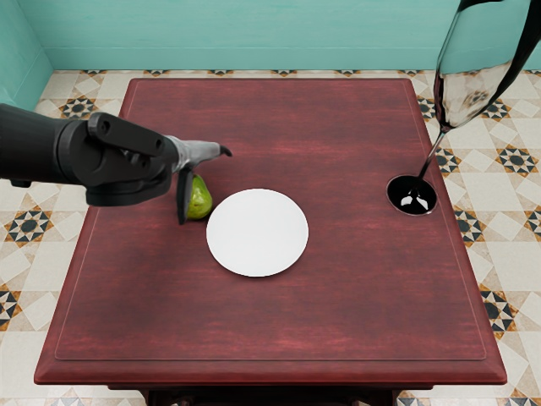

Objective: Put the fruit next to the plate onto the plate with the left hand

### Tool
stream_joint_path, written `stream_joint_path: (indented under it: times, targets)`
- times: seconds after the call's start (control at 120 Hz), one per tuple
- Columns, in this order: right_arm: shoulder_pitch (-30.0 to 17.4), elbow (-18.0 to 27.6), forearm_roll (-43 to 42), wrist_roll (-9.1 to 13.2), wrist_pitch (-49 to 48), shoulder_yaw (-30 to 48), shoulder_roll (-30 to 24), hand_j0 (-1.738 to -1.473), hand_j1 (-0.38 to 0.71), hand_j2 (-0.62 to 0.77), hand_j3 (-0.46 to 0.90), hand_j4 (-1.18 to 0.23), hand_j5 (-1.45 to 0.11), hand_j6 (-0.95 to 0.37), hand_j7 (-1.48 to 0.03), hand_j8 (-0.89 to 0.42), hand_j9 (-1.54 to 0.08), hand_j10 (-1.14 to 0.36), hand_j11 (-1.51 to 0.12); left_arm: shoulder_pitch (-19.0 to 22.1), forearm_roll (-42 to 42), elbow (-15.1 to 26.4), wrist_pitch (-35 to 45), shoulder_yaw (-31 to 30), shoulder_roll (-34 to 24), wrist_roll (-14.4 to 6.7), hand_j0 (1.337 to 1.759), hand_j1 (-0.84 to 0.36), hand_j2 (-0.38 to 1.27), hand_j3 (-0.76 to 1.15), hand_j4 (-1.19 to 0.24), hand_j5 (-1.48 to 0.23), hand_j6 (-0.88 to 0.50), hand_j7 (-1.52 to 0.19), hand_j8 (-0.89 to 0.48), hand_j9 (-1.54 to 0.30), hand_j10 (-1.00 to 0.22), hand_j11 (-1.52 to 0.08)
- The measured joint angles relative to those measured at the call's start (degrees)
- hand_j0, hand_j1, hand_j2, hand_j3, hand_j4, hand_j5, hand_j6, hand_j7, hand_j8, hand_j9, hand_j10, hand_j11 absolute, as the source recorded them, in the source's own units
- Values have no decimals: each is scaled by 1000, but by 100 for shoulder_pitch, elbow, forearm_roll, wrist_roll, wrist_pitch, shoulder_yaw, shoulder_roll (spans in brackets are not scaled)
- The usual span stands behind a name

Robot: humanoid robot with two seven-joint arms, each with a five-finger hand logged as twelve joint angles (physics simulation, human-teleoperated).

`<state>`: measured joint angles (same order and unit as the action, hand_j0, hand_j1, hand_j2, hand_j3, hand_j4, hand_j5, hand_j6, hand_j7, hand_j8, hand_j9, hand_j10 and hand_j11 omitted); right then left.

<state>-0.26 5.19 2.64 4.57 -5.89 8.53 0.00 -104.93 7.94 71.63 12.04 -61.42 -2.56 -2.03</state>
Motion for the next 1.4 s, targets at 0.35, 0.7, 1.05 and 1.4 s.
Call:
stream_joint_path:
  times: [0.35, 0.7, 1.05, 1.4]
  targets:
    - [0, 0, 0, 0, 0, 0, 0, -1658, -349, 0, 0, 0, 0, -1, 0, 0, 0, 0, 0, 142, -19, -159, 0, 42, 103, -23, 1658, 204, 24, 0, -121, -157, -122, -157, -122, -157, -121, -157]
    - [0, 0, 0, 0, 0, 0, 0, -1658, -349, 0, 0, 0, 0, -1, 0, 0, 0, 0, 0, 113, -21, -167, 1, 15, 98, -31, 1658, 194, 26, 0, -130, -168, -130, -168, -130, -168, -130, -168]
    - [0, 0, 0, 0, 0, 0, 0, -1658, -349, 0, 0, 0, 0, -1, 0, 0, 0, 0, 0, 165, -19, -167, 0, -65, 89, -34, 1658, 192, 26, 0, -131, -170, -131, -170, -131, -170, -131, -170]
    - [0, 0, 0, 0, 0, 0, 0, -1658, -349, 0, 0, 0, 0, -1, 0, 0, 0, 0, 0, 174, -20, -167, -7, -80, 89, -114, 1658, 91, 43, 0, -216, -280, -216, -280, -216, -280, -215, -280]
